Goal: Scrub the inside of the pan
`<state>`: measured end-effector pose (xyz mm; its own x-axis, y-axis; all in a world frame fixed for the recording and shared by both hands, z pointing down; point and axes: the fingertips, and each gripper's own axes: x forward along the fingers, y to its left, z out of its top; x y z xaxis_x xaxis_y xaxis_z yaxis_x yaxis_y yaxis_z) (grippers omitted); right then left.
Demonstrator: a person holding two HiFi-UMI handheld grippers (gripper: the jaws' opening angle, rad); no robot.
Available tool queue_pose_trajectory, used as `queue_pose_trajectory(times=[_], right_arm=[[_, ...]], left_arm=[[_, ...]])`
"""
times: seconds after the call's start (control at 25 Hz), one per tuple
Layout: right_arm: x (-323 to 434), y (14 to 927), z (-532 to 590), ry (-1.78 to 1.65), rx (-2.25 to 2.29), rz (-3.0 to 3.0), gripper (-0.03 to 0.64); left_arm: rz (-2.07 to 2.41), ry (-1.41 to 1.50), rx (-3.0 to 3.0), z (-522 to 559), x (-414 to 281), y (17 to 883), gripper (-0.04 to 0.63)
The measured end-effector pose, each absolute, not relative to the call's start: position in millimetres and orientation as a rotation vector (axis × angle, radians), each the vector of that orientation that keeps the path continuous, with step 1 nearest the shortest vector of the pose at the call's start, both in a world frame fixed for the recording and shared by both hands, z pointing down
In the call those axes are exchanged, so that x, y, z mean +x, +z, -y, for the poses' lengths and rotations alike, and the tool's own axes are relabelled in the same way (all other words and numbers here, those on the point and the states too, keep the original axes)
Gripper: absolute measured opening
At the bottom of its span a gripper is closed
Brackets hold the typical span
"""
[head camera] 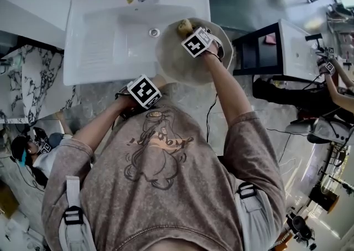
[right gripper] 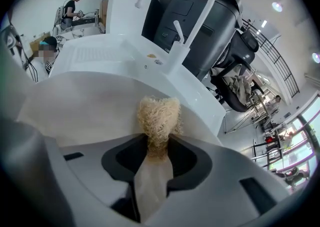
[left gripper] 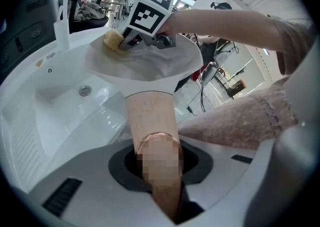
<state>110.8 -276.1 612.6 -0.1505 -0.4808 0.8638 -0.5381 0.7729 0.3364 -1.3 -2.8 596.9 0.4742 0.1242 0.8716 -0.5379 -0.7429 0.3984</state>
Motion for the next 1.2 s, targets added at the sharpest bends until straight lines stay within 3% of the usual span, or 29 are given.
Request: queue_pose_trajectory(times=[1.2], right_arm=[[188.9, 583.2, 249.0, -0.055, 0.529, 1.500, 0.143]], left_arm=[[0.356, 1.257, 2.036, 2.6, -0.7, 595.9, 0.092]])
